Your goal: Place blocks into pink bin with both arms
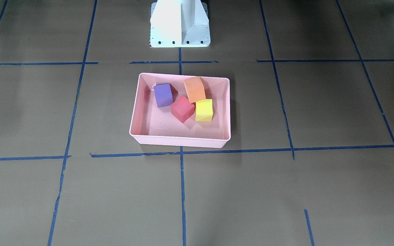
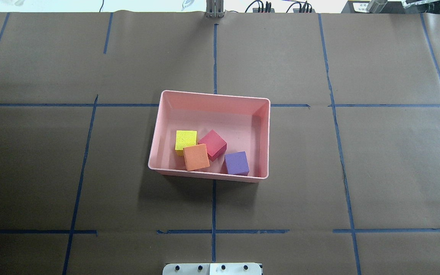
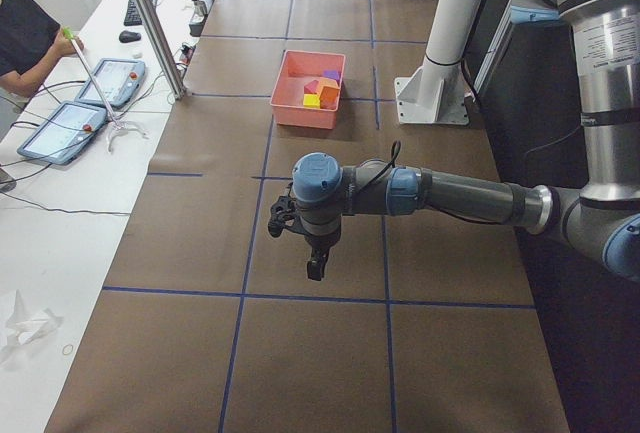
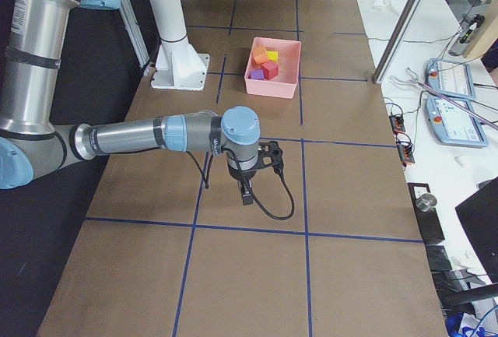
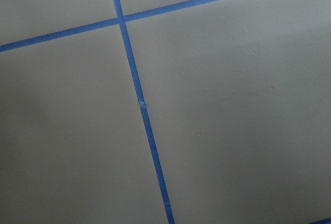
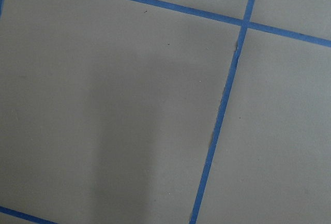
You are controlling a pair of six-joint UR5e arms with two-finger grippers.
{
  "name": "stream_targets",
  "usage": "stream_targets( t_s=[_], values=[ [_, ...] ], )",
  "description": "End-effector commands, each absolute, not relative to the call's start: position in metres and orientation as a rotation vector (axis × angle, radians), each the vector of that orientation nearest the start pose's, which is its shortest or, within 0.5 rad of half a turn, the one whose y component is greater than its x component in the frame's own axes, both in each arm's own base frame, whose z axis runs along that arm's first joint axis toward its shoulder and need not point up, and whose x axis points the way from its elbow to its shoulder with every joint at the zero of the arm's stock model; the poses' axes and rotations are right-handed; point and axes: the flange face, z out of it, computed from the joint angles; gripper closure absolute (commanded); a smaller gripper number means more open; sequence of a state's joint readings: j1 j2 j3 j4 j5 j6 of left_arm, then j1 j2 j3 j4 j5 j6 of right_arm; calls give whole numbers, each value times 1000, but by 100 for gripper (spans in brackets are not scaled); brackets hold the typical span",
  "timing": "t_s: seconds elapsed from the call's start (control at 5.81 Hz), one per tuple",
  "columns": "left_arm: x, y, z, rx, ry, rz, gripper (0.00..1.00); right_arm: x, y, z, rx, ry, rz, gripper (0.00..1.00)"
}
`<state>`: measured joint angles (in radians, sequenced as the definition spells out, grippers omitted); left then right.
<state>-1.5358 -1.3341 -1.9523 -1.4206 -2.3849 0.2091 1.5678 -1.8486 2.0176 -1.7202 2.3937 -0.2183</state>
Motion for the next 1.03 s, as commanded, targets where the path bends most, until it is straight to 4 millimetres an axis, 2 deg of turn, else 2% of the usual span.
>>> stream_targets(
  t_s=[0.0, 0.17, 0.34, 0.52, 0.86],
  values=[
    [-47, -391, 582, 76, 811, 233, 0, 61, -378, 575, 105, -819, -212, 0],
    [-49, -388, 584, 72, 810, 228, 0, 61, -374, 575, 100, -821, -211, 0],
    [-48, -392, 604, 35, 804, 213, 0, 61, -374, 585, 83, -821, -203, 0],
    [-49, -391, 608, 25, 800, 207, 0, 62, -374, 588, 79, -811, -202, 0],
    [-53, -390, 640, -37, 777, 180, 0, 61, -376, 585, 85, -802, -208, 0]
  ],
)
